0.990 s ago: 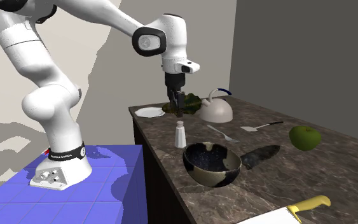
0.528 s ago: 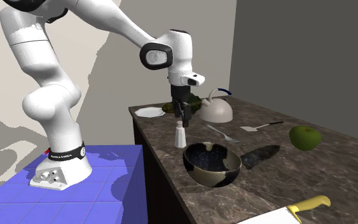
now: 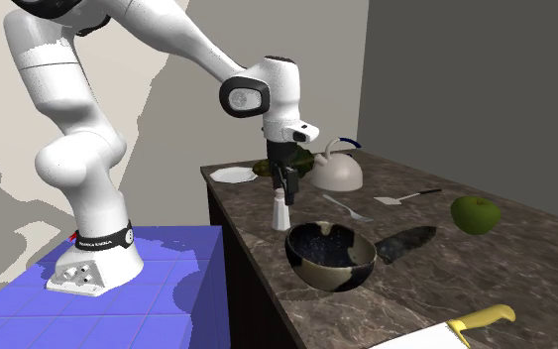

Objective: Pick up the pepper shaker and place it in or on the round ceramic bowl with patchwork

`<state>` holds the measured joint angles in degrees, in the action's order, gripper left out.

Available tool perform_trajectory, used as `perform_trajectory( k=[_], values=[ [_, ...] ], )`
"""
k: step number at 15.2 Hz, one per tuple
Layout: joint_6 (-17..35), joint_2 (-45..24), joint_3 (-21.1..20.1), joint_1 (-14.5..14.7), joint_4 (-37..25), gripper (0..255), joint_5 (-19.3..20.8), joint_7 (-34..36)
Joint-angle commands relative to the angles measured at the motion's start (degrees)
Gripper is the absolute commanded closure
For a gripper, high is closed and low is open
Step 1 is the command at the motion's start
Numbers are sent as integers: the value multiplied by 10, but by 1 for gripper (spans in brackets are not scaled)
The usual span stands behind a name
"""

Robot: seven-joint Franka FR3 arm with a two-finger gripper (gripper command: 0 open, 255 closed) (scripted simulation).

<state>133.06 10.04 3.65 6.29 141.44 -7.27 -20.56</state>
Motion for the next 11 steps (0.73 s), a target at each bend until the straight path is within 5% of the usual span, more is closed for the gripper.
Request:
perform_trajectory(
  k=[1, 2, 3, 11],
  values=[
    [0, 0, 0, 0, 0, 0, 0, 0],
    [0, 0, 0, 0, 0, 0, 0, 0],
    [0, 0, 0, 0, 0, 255, 0, 0],
    [0, 0, 0, 0, 0, 255, 0, 0]
  ],
)
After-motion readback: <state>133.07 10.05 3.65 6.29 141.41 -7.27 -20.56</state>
